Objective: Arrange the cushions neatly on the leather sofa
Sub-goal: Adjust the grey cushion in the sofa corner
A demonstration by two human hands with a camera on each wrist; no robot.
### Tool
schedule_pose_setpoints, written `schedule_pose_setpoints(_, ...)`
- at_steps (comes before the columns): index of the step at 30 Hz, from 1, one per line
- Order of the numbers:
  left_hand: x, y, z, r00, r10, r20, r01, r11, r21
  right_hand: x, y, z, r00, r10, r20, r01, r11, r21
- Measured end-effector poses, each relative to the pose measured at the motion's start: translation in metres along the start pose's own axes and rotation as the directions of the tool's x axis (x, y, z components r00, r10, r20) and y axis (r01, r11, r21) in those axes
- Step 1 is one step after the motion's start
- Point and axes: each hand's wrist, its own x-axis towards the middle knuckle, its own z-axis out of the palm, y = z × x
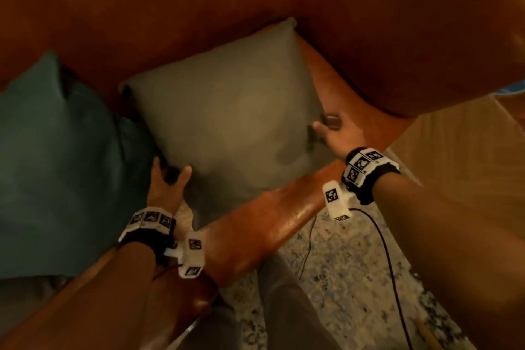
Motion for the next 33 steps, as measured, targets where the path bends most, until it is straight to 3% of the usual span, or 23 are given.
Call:
schedule_pose_setpoints(1, -0.006, -0.012, 0.0, 0.997, -0.047, 0.065, 0.044, 0.998, 0.046, 0.004, 0.006, -0.002, 0.997, 0.068, -0.034, -0.069, 0.997, -0.025)
schedule_pose_setpoints(3, -0.02, -0.032, 0.007, 0.976, -0.106, 0.188, 0.077, 0.985, 0.156, 0.008, 0.02, -0.002, 0.981, 0.182, 0.063, -0.174, 0.978, -0.114)
schedule_pose_setpoints(5, -0.036, -0.04, 0.019, 0.957, -0.157, 0.243, 0.103, 0.97, 0.221, 0.008, 0.027, 0.002, 0.963, 0.189, 0.191, -0.162, 0.975, -0.151)
schedule_pose_setpoints(7, -0.047, -0.039, 0.03, 0.962, -0.179, 0.205, 0.113, 0.948, 0.298, 0.004, 0.025, 0.001, 0.962, 0.159, 0.221, -0.123, 0.978, -0.166)
schedule_pose_setpoints(11, -0.071, -0.015, 0.032, 0.989, -0.11, 0.103, 0.088, 0.976, 0.197, 0.002, 0.018, -0.037, 0.992, 0.064, 0.112, -0.052, 0.993, -0.11)
schedule_pose_setpoints(14, -0.091, 0.011, 0.024, 0.993, 0.063, 0.097, -0.07, 0.995, 0.071, -0.002, -0.001, -0.077, 0.994, -0.073, -0.075, 0.079, 0.994, 0.073)
schedule_pose_setpoints(17, -0.099, 0.048, 0.01, 0.963, 0.263, -0.061, -0.263, 0.965, 0.01, -0.02, -0.064, -0.097, 0.936, -0.269, -0.227, 0.28, 0.96, 0.015)
schedule_pose_setpoints(20, -0.082, 0.092, -0.026, 0.885, 0.35, -0.307, -0.388, 0.919, -0.07, -0.026, -0.135, -0.099, 0.844, -0.477, -0.245, 0.475, 0.877, -0.069)
schedule_pose_setpoints(21, -0.07, 0.106, -0.042, 0.865, 0.334, -0.375, -0.405, 0.905, -0.129, -0.024, -0.155, -0.097, 0.812, -0.529, -0.247, 0.534, 0.844, -0.053)
schedule_pose_setpoints(23, -0.046, 0.131, -0.077, 0.845, 0.231, -0.483, -0.408, 0.862, -0.3, -0.016, -0.184, -0.09, 0.782, -0.537, -0.316, 0.599, 0.787, 0.147)
schedule_pose_setpoints(25, -0.025, 0.147, -0.101, 0.849, 0.103, -0.519, -0.382, 0.797, -0.467, 0.0, -0.199, -0.085, 0.805, -0.438, -0.4, 0.58, 0.723, 0.376)
schedule_pose_setpoints(26, -0.018, 0.15, -0.107, 0.861, 0.076, -0.503, -0.384, 0.746, -0.544, 0.009, -0.202, -0.082, 0.84, -0.362, -0.403, 0.528, 0.713, 0.46)
schedule_pose_setpoints(28, -0.008, 0.147, -0.107, 0.898, 0.122, -0.424, -0.387, 0.678, -0.625, 0.026, -0.206, -0.07, 0.937, -0.25, -0.243, 0.346, 0.764, 0.544)
schedule_pose_setpoints(29, -0.007, 0.144, -0.105, 0.913, 0.168, -0.372, -0.379, 0.688, -0.619, 0.033, -0.206, -0.062, 0.965, -0.233, -0.124, 0.263, 0.811, 0.522)
schedule_pose_setpoints(31, -0.001, 0.138, -0.099, 0.929, 0.227, -0.293, -0.357, 0.758, -0.546, 0.042, -0.207, -0.047, 0.968, -0.246, 0.05, 0.198, 0.872, 0.448)
schedule_pose_setpoints(33, 0.002, 0.134, -0.095, 0.929, 0.272, -0.25, -0.351, 0.861, -0.367, 0.049, -0.212, -0.036, 0.957, -0.265, 0.117, 0.19, 0.879, 0.438)
